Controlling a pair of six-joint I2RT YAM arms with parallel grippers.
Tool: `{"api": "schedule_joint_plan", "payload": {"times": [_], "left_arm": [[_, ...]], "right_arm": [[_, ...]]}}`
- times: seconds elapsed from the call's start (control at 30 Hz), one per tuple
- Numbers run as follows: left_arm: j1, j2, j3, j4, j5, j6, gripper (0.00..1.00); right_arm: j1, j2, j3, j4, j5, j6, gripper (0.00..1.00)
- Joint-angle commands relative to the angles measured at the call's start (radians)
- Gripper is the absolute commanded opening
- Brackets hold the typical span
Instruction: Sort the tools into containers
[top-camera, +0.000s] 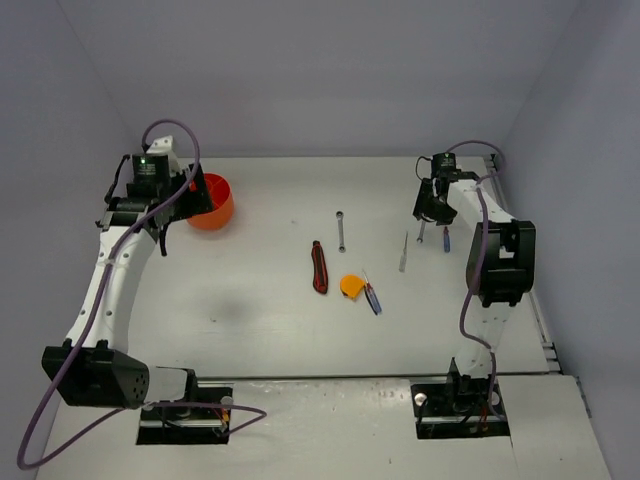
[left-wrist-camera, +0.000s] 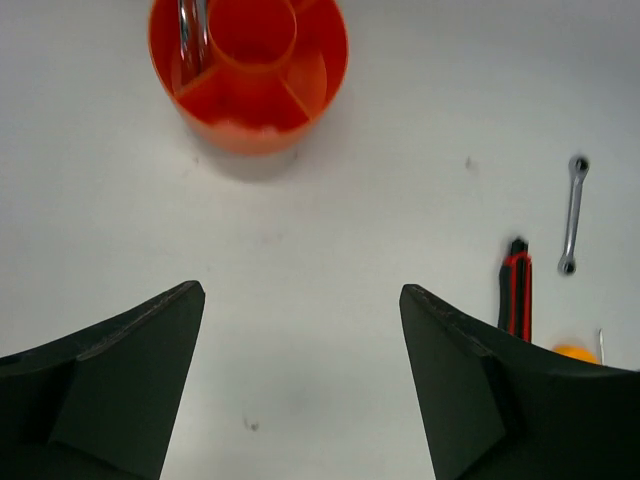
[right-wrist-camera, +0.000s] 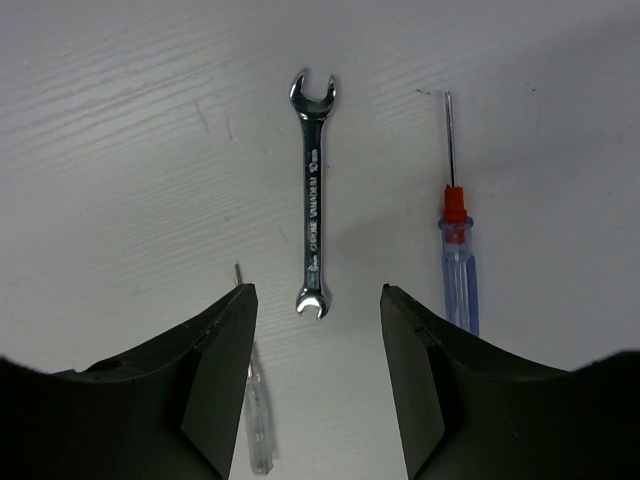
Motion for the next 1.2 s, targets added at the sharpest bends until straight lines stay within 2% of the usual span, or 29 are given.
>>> {"api": "schedule_joint_plan", "payload": {"times": [0.0, 0.23, 0.43, 0.63, 0.73, 1.0, 1.07, 1.17], "left_arm": [[-0.050, -0.120, -0.064, -0.041, 0.014, 0.020, 0.77], [-0.071, -0.207, -0.167, -0.056, 0.024, 0.015, 0.77], [-0.076, -0.214, -0.185, -0.057, 0.025, 0.023, 0.77], [-0.080, -0.207, -0.186, -0.056, 0.025, 0.035, 0.77], [-0.083, -0.198, -0.186, -0.054, 0.023, 0.037, 0.77], [-0.090, -0.166, -0.151, -0.053, 0.032, 0.038, 0.77], [-0.092, -0.161, -0.150, -0.053, 0.036, 0.035, 0.77], [-0.099, -0.152, -0.147, -0.050, 0.058, 0.033, 0.77]], "right_arm": [[-0.019, 0.053, 0.086, -0.014, -0.019, -0.008, 0.47], [-0.020, 0.142, 0.154, -0.018, -0.062, -0.006, 0.39], [-0.020, 0.186, 0.182, -0.034, -0.062, -0.004, 0.28], [-0.018, 0.197, 0.172, -0.051, -0.024, 0.004, 0.21], [-0.009, 0.190, 0.153, -0.063, 0.022, 0.005, 0.20], [0.006, 0.192, 0.126, -0.106, 0.029, -0.022, 0.18], [0.007, 0.200, 0.120, -0.109, 0.013, -0.026, 0.15], [0.010, 0.203, 0.111, -0.108, -0.021, -0.037, 0.01]]}}
